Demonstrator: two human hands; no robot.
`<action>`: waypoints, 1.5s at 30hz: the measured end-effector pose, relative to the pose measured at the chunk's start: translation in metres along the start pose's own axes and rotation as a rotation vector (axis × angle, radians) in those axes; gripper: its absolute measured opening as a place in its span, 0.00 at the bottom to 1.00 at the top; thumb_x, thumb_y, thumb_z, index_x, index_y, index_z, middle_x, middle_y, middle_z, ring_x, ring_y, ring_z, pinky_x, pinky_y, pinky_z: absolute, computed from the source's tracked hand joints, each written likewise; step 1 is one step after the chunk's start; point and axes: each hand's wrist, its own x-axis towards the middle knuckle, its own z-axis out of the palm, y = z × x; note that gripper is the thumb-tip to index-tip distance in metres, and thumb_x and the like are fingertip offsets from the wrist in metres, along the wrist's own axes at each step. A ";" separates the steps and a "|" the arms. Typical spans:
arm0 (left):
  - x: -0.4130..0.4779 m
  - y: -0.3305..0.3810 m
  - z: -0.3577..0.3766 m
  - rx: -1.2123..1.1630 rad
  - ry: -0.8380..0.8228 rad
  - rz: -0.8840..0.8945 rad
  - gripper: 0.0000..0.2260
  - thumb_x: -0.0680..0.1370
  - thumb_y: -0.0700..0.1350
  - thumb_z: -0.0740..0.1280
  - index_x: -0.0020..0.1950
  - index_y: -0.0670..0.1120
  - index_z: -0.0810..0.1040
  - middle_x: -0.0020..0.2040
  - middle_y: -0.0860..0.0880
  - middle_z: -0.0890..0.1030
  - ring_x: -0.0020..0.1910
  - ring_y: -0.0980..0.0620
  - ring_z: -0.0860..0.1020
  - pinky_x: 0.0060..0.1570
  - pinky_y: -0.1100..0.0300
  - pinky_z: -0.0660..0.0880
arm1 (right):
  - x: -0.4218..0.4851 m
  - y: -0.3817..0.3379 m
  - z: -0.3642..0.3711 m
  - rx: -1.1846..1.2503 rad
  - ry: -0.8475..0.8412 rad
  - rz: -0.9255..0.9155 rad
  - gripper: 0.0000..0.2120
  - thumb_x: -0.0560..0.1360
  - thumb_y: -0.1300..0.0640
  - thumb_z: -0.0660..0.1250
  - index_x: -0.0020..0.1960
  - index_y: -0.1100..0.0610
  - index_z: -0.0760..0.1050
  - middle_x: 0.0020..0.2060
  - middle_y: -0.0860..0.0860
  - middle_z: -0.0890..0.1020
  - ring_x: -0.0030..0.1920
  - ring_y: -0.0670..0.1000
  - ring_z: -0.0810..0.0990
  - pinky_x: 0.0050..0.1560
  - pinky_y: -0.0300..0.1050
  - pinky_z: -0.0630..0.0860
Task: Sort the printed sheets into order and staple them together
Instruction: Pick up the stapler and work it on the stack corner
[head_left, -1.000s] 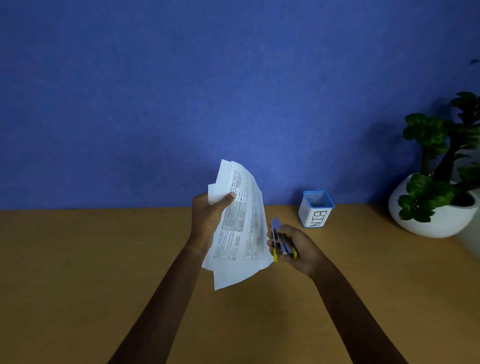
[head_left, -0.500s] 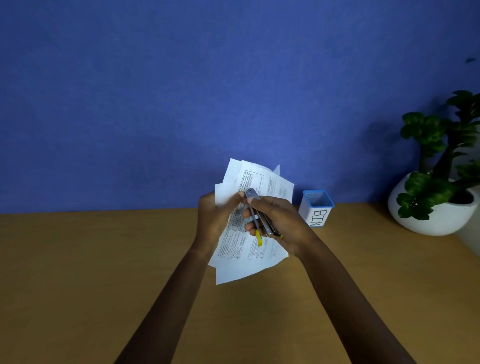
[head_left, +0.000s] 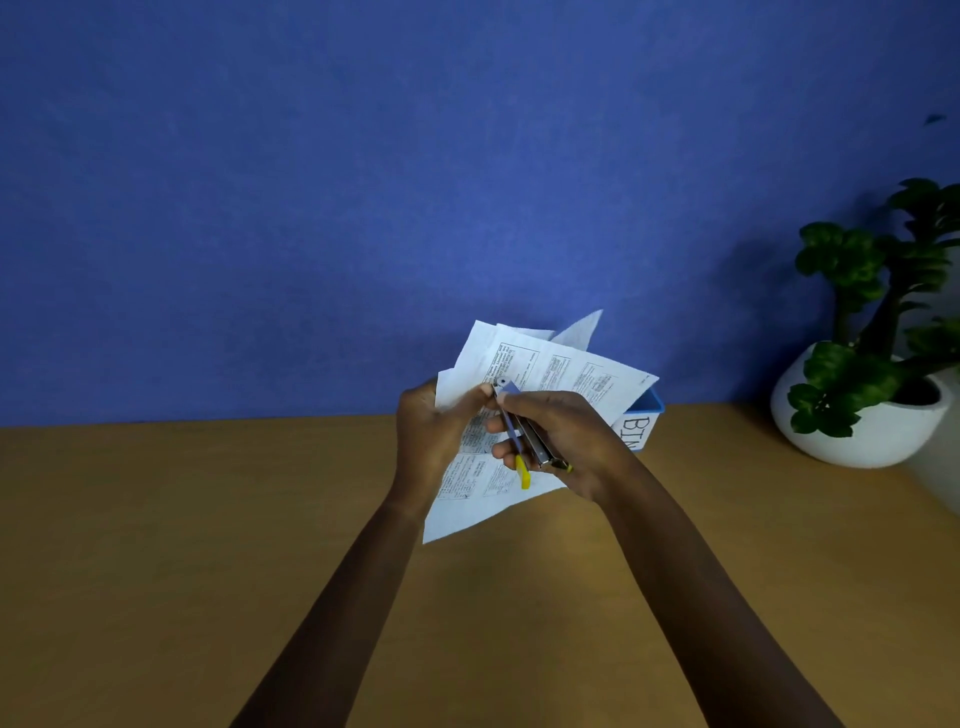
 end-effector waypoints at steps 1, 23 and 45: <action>0.000 0.000 0.000 0.016 0.004 0.010 0.05 0.74 0.39 0.68 0.48 0.45 0.80 0.45 0.49 0.82 0.39 0.58 0.80 0.37 0.68 0.77 | 0.000 0.000 0.000 0.001 0.004 0.007 0.08 0.77 0.58 0.63 0.41 0.58 0.78 0.33 0.53 0.82 0.25 0.47 0.81 0.25 0.35 0.76; 0.003 -0.006 0.003 0.466 0.075 0.188 0.12 0.73 0.47 0.69 0.50 0.39 0.80 0.51 0.42 0.84 0.46 0.43 0.83 0.41 0.63 0.75 | 0.003 0.004 0.008 -0.308 0.180 -0.077 0.09 0.78 0.58 0.61 0.41 0.61 0.73 0.30 0.50 0.79 0.18 0.43 0.77 0.22 0.31 0.75; 0.009 -0.006 -0.005 0.516 0.095 0.188 0.14 0.73 0.47 0.69 0.52 0.38 0.79 0.52 0.41 0.83 0.48 0.42 0.82 0.42 0.59 0.74 | -0.003 -0.018 -0.008 -0.450 0.343 -0.305 0.12 0.78 0.60 0.61 0.40 0.67 0.74 0.30 0.54 0.78 0.18 0.44 0.75 0.20 0.33 0.73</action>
